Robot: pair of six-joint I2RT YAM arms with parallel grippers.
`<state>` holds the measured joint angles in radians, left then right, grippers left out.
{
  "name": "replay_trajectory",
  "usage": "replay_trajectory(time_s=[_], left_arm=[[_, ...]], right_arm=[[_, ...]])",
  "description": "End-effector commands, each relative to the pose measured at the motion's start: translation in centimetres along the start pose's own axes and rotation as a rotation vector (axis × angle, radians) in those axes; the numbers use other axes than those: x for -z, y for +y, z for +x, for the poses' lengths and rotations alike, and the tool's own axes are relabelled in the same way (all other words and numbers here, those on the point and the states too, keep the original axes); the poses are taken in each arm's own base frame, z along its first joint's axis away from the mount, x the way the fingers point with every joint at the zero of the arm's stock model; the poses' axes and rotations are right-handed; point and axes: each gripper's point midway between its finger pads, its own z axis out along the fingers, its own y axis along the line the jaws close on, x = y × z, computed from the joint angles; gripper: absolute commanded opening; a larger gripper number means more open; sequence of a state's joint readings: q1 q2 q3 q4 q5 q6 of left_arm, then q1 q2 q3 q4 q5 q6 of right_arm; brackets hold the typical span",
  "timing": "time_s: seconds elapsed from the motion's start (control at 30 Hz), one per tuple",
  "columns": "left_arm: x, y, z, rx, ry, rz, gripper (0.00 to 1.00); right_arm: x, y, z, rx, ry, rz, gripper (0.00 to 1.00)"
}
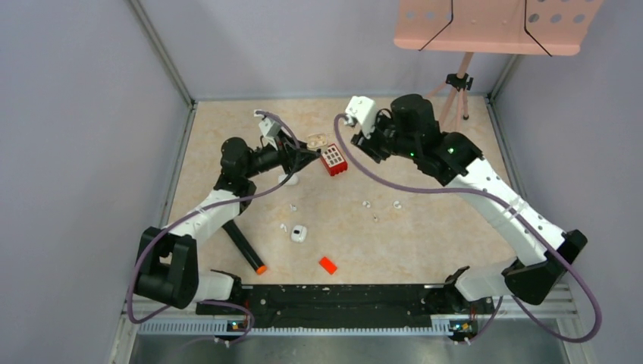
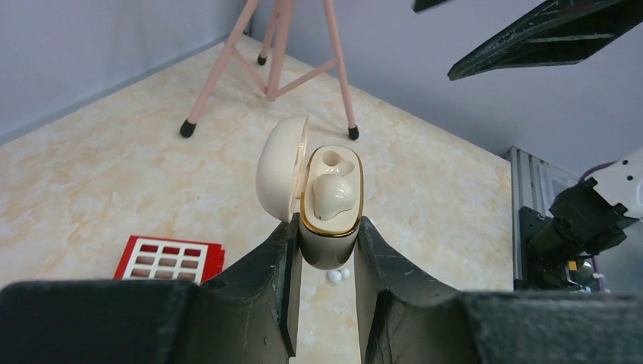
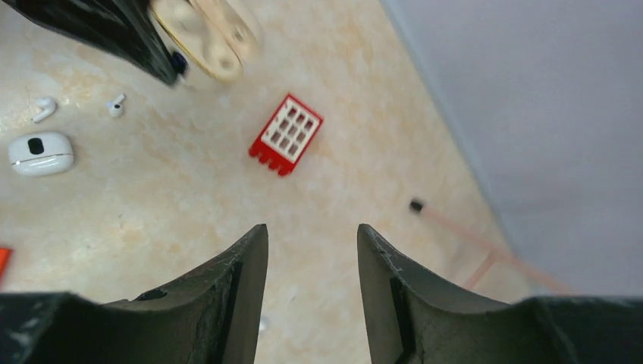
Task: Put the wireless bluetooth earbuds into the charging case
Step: Place the earbud in the charging case, then adjust the earbud at the center of the board.
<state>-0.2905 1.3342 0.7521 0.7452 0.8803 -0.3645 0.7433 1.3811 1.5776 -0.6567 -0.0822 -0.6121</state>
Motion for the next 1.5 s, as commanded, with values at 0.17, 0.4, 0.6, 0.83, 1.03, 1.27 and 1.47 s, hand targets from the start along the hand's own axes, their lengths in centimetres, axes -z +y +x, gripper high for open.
replay_trajectory(time_s=[0.17, 0.4, 0.6, 0.83, 1.03, 1.27, 1.47], left_arm=[[2.2, 3.1, -1.5, 0.048, -0.015, -0.204, 0.00], [3.2, 3.1, -1.4, 0.042, 0.022, -0.254, 0.00], [3.7, 3.0, -1.7, 0.046, 0.028, -0.283, 0.00], [4.3, 2.6, -1.6, 0.051, 0.030, -0.304, 0.00], [4.8, 2.3, -1.5, 0.050, 0.023, -0.321, 0.00], [5.0, 2.3, -1.5, 0.051, 0.024, -0.335, 0.00], [5.0, 2.3, -1.8, 0.038, 0.015, -0.337, 0.00]], right_arm=[[0.0, 8.5, 16.2, -0.644, 0.527, 0.024, 0.42], [-2.0, 13.3, 22.9, -0.961, 0.773, -0.114, 0.41], [-3.4, 16.4, 24.2, -1.073, 0.847, -0.224, 0.42], [-4.5, 18.2, 25.1, -1.114, 0.903, -0.297, 0.46], [-5.9, 17.2, 26.3, -1.101, 0.942, -0.233, 0.44], [-6.9, 16.7, 27.8, -1.078, 0.985, -0.183, 0.31], [-6.0, 14.4, 28.0, -0.928, 0.979, -0.125, 0.07]])
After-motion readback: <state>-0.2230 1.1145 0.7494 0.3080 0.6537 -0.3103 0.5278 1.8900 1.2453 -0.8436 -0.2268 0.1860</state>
